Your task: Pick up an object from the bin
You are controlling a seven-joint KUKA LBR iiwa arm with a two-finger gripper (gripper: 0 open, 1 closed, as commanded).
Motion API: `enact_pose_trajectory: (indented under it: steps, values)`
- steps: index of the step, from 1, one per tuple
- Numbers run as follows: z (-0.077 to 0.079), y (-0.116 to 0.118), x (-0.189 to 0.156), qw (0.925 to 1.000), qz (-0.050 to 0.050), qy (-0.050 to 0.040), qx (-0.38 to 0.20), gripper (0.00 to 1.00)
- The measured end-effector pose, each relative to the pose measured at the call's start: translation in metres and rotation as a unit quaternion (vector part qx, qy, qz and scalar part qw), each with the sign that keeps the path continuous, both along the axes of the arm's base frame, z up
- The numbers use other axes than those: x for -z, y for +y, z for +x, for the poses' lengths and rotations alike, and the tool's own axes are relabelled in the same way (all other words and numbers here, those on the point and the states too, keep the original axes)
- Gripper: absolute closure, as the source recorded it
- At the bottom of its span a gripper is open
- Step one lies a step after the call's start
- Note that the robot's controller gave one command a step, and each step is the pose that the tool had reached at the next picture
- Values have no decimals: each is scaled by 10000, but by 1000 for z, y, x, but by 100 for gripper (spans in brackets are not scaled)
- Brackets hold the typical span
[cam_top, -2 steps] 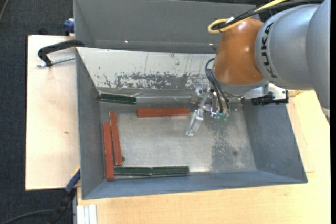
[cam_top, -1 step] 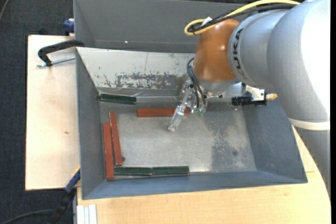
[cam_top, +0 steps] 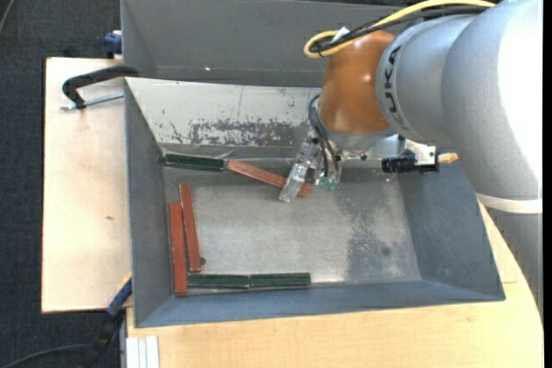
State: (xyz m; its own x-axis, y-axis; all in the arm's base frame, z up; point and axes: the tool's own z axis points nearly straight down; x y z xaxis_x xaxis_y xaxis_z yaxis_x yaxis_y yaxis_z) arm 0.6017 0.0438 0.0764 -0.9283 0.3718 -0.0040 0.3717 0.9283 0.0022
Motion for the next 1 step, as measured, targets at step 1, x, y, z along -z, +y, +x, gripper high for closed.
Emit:
enact_pose_trajectory:
  steps: [1]
  values:
    - [-12,-31,-136,10000,-1,-48,-11,100]
